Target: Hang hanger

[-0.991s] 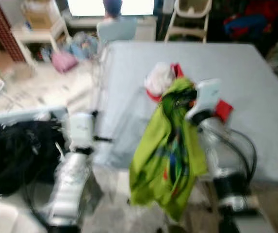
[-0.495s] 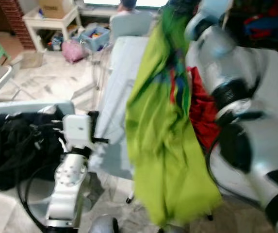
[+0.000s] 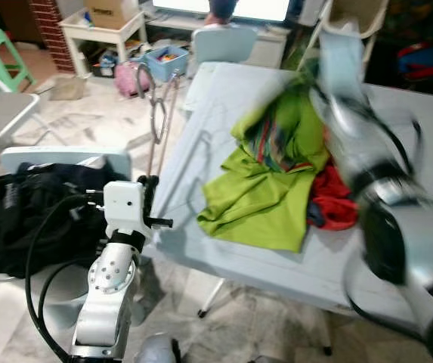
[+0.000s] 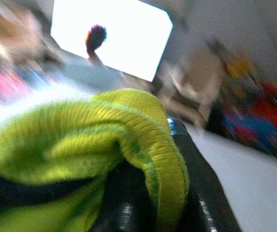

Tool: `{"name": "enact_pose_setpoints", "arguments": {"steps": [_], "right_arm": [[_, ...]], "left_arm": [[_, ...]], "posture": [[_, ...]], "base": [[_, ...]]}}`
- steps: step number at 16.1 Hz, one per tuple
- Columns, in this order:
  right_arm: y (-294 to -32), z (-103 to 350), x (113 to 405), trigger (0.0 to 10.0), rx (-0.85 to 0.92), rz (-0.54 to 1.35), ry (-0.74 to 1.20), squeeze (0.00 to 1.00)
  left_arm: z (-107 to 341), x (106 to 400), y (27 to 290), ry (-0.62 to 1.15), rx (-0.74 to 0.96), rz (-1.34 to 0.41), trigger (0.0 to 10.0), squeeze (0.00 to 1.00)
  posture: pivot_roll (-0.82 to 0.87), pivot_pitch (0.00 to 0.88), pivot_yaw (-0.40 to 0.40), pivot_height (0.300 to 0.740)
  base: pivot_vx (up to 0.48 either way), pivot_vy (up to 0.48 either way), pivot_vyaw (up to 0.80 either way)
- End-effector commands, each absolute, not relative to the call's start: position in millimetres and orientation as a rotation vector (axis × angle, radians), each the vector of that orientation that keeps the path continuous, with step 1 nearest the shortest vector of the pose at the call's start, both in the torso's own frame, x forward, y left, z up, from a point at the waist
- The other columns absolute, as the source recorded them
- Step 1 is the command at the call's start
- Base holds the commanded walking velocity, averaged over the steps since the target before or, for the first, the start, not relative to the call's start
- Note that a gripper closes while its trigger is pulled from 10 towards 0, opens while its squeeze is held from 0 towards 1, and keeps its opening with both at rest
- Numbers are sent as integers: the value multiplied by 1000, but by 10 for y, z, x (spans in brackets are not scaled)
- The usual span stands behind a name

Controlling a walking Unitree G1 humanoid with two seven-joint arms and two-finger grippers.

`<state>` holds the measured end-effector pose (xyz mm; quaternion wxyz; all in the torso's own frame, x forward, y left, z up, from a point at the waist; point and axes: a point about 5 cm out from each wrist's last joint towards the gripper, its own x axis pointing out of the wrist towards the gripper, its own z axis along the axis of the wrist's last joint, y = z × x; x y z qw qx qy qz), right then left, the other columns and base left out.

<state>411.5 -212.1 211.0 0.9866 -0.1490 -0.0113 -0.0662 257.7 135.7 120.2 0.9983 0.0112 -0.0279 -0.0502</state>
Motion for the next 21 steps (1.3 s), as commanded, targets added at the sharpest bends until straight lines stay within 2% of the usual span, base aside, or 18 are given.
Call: {"name": "enact_pose_setpoints", "arguments": {"steps": [1,4,7,8,9,11,12,13,17,19,21], "right_arm": [[-2311,2058,4069,10000,-310,-171,19,1000],[-2653,1637,3862,10000,-336,-203,198,1000],[-2681,1211,3628,10000,-469,68,330,1000],[-2703,1197,3598,10000,-416,83,321,1000],[-2685,1167,3525,10000,-436,219,315,1000],[-2657,1184,3459,10000,-491,358,296,1000],[-2582,1243,3386,10000,-499,523,243,1000],[-2561,1314,3361,10000,-475,582,209,1000],[-2686,1752,3448,10000,-419,533,58,1000],[-2653,1839,3434,10000,-297,584,19,1000],[-2615,1780,3336,10000,-238,699,72,1000]], "left_arm": [[1258,2591,1349,-78,26,-106,10000,0],[1251,2590,1286,-74,19,-125,10000,0],[1246,2592,1320,-65,30,-149,10000,0],[1248,2602,1335,-64,34,-152,10000,0],[1259,2629,1343,-64,42,-161,10000,0],[1267,2649,1337,-65,44,-173,10000,0],[1267,2658,1325,-64,44,-183,10000,0],[1266,2659,1316,-64,44,-187,10000,0],[1257,2641,1307,-63,41,-191,10000,0],[1255,2633,1328,-62,48,-185,10000,0],[1251,2634,1337,-60,48,-181,10000,0]], "posture": [[59,26,-28,740],[50,34,-23,740],[49,27,14,740],[49,26,22,740],[46,23,33,740],[42,19,41,740],[37,18,43,740],[37,18,43,740],[42,11,35,740],[43,10,34,740],[43,10,34,740]], "base": [[0,0,0],[0,0,0],[0,0,0],[0,0,0],[0,0,0],[0,0,0],[0,0,0],[0,0,0],[0,0,0],[0,0,0],[0,0,0]]}}
